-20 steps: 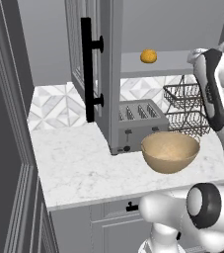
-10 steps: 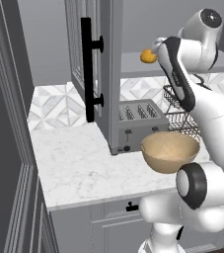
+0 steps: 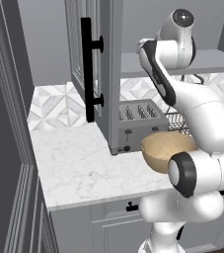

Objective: Open the cabinet, pick up the bread from the cabinet and place it in the basket. Then move the basket to the dining counter.

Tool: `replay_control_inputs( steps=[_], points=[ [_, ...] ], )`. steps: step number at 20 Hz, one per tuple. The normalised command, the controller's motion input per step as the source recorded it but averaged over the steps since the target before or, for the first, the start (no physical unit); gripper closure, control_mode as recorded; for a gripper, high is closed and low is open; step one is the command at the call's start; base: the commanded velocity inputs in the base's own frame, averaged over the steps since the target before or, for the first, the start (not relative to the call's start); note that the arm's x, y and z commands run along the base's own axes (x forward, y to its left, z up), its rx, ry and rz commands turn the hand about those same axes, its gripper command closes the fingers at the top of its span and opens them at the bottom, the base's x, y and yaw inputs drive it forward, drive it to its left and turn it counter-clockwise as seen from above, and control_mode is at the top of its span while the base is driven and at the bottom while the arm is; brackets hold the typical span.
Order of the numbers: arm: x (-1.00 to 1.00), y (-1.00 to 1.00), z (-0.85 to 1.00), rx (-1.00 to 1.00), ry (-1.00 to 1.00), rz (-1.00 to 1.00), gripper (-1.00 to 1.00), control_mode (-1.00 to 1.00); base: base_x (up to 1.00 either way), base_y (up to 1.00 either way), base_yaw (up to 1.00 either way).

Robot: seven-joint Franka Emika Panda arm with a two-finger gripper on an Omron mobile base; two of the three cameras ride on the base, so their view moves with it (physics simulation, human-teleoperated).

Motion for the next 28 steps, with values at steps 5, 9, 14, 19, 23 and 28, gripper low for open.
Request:
replay_control_inputs(
  steps=[5, 9, 14, 19, 23, 28],
  points=[
    [0.26, -0.02, -0.08, -0.08, -0.05, 0.0, -1.0, -1.0, 0.0, 0.0, 0.0],
    [0.02, -0.13, -0.05, -0.01, -0.05, 0.0, -1.0, -1.0, 0.0, 0.0, 0.0],
    [0.18, -0.17, -0.15, 0.0, 0.0, 0.0, -1.0, -1.0, 0.0, 0.0, 0.0],
    [0.17, -0.02, 0.0, 0.0, -0.01, 0.0, -1.0, -1.0, 0.0, 0.0, 0.0],
    [0.21, 0.0, 0.0, 0.0, 0.0, 0.0, -1.0, -1.0, 0.0, 0.0, 0.0],
    [0.33, -0.01, 0.0, 0.0, 0.0, 0.0, -1.0, -1.0, 0.0, 0.0, 0.0]
  ],
)
